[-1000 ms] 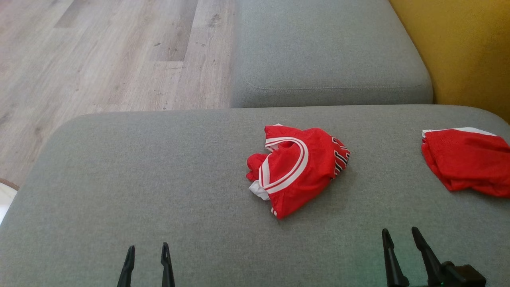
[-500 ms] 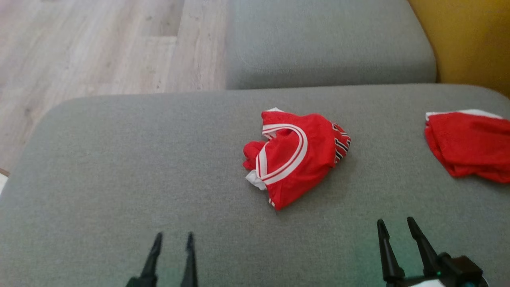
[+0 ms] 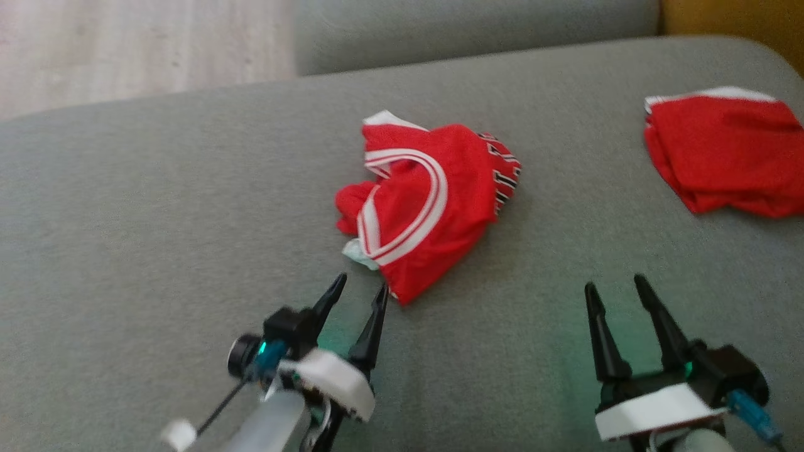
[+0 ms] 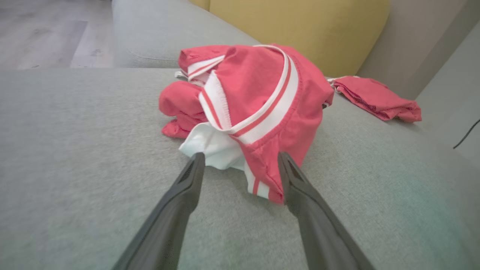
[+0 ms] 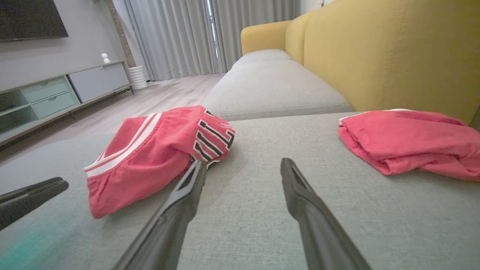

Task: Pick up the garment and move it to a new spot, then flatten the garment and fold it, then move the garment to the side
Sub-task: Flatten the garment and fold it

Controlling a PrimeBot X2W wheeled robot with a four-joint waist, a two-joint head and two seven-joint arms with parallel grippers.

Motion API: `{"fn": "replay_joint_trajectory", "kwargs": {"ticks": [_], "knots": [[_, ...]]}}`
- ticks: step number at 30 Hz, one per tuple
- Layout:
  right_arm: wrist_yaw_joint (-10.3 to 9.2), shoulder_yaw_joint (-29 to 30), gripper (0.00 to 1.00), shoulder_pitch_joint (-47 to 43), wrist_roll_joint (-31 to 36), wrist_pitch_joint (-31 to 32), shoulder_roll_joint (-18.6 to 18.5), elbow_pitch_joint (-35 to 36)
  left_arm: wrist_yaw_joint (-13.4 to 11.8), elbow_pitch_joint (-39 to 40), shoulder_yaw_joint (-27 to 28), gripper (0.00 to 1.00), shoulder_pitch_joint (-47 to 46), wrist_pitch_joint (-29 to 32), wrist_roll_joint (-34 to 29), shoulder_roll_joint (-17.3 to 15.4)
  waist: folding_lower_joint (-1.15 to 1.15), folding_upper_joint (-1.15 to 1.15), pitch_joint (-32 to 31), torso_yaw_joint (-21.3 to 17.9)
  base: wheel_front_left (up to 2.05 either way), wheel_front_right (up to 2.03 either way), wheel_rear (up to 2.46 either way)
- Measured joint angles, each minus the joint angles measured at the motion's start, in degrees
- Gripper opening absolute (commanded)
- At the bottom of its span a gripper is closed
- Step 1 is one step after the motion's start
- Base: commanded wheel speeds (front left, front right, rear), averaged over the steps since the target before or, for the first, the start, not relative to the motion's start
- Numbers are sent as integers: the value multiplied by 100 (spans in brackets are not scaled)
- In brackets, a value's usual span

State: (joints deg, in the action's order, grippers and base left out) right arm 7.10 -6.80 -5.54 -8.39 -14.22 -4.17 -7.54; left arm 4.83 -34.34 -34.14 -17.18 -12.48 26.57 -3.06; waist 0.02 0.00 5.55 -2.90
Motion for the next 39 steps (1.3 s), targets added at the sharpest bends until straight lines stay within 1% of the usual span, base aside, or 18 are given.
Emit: {"fn": "replay_joint_trajectory", "kwargs": {"ticks": [3,7,11,16,17,18,19,20,21,26,30,32,36,37,39], "knots": [[0,23,100,150,16,0,-18,35,25,-436,-236,100,-466,102,209,15,0,0,186,-203,0,0,0],[0,64,100,144,67,0,-24,33,81,-700,-542,100,-693,118,638,22,0,0,343,-445,0,0,0],[0,90,100,144,68,0,-24,33,92,-849,-755,100,-826,-49,726,26,-1,0,402,-598,0,0,0],[0,80,100,144,84,0,-22,30,-38,-865,-859,100,-1021,-166,772,29,-2,0,370,-688,0,0,0],[0,70,100,144,84,0,-22,26,-85,-868,-867,77,-1035,-176,769,29,-2,0,360,-710,0,0,0],[0,62,100,144,84,0,-22,21,-88,-871,-884,50,-1051,-179,751,29,-2,0,350,-732,0,0,0],[0,57,100,144,84,0,-22,9,-103,-845,-880,43,-1061,-180,713,27,-2,0,338,-753,0,0,0],[0,54,100,143,84,0,-22,-2,-135,-795,-872,28,-1063,-180,681,29,-2,0,326,-773,0,0,0],[0,45,100,143,84,0,-22,-10,-134,-758,-871,0,-1067,-180,635,27,-2,0,313,-794,0,0,0],[0,8,100,141,91,0,-16,-46,-115,-380,-849,0,-1077,-181,406,27,-2,0,230,-918,0,0,0],[0,-26,100,138,91,0,1,-70,35,16,-890,0,-1303,-181,311,26,-2,0,134,-1025,0,0,0],[0,-59,100,138,91,0,14,-73,104,205,-898,0,-1588,-182,320,27,-2,0,94,-1096,0,0,0],[0,-200,100,138,73,0,27,-140,182,287,-880,0,-2468,-179,480,30,-2,0,17,-1261,0,0,0],[0,-200,100,138,73,0,27,-140,182,287,-880,0,-2468,-179,480,30,-2,0,17,-1261,0,0,0],[0,-223,100,138,57,0,42,-154,229,287,-812,0,-3046,-176,564,32,-2,0,-12,-1325,0,0,0]]}}
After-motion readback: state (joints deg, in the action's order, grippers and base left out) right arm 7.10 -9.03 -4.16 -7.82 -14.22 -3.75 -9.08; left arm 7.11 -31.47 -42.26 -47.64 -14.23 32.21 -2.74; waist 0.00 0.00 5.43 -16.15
